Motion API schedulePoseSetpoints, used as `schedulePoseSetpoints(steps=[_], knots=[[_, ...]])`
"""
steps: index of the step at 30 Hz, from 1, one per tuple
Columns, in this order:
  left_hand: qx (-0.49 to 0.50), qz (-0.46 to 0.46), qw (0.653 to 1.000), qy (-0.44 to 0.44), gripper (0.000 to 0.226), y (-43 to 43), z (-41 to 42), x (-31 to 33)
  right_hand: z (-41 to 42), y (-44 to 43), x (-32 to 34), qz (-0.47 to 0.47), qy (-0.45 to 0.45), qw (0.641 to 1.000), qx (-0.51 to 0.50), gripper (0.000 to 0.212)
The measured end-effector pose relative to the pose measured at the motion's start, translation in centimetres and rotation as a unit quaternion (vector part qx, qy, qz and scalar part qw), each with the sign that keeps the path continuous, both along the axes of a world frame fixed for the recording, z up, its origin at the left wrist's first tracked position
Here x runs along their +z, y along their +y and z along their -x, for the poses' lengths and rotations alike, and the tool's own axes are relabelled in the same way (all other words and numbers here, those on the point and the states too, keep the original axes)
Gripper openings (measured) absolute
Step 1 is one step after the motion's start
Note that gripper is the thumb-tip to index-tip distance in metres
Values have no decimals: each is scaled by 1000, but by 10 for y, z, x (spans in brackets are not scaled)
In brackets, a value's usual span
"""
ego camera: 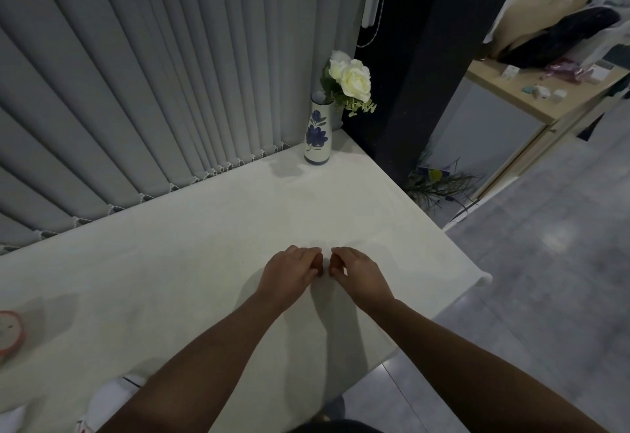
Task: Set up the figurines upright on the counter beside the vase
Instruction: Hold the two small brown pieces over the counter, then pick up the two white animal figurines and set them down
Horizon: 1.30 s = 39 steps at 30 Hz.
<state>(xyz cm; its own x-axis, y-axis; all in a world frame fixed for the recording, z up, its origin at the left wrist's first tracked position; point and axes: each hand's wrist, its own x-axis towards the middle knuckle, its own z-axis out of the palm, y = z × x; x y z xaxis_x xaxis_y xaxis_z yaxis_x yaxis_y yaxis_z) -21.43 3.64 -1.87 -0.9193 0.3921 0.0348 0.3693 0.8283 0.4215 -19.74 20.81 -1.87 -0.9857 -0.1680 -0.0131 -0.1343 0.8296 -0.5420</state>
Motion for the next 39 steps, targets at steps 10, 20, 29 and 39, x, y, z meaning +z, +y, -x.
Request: schedulePoseSetpoints(steps=[10,20,29,39], knots=[[24,-23,999,-19,9,2,-8,6,-1,2,5,-13,-17,1000,4,17],[61,-26,996,-52,35,3,-23,12,-8,7,3,-41,-21,999,-21,37],[107,-26,994,24,44,-30,-42,6,-23,-2,11,-68,65,995,-24,49],[190,17,978,86,45,-141,-101,12,-66,-106,38,-34,66,997,7,49]])
